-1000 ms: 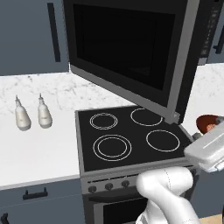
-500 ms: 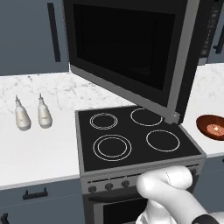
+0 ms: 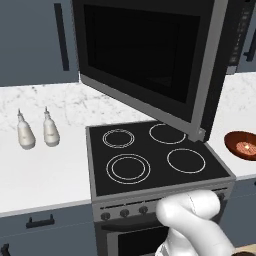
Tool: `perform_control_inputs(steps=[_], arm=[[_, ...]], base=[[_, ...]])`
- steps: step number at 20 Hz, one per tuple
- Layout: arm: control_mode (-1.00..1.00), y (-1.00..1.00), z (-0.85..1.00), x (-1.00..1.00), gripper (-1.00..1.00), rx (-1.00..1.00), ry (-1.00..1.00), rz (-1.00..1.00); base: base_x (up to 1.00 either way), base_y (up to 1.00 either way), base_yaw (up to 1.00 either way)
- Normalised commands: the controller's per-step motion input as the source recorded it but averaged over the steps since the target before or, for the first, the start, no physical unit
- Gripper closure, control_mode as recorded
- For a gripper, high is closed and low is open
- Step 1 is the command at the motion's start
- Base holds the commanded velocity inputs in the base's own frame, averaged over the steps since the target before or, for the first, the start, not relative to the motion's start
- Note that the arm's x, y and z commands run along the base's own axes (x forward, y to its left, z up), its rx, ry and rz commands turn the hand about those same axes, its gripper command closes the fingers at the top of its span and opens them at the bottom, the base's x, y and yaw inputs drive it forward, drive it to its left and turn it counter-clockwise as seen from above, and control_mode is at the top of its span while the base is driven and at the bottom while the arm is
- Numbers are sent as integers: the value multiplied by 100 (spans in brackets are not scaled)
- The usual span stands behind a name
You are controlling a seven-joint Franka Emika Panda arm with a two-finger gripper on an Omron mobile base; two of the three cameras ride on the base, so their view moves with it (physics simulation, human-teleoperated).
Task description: Open the microwave, place the bowl with waffle inside the microwave, then close the microwave door and turn it on.
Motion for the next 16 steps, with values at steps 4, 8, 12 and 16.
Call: perform_control_inputs(steps=[4,8,12,16], arm=[[-100,11,-3,91,-100,50,36,0],[-100,0,0,100,-100,40,34,0],[-100,5,0,99,-100,27,32,6],[-100,35,0,75,-100,19,31,20]], base=[[0,0,0],[0,0,0],[0,0,0],[0,0,0]])
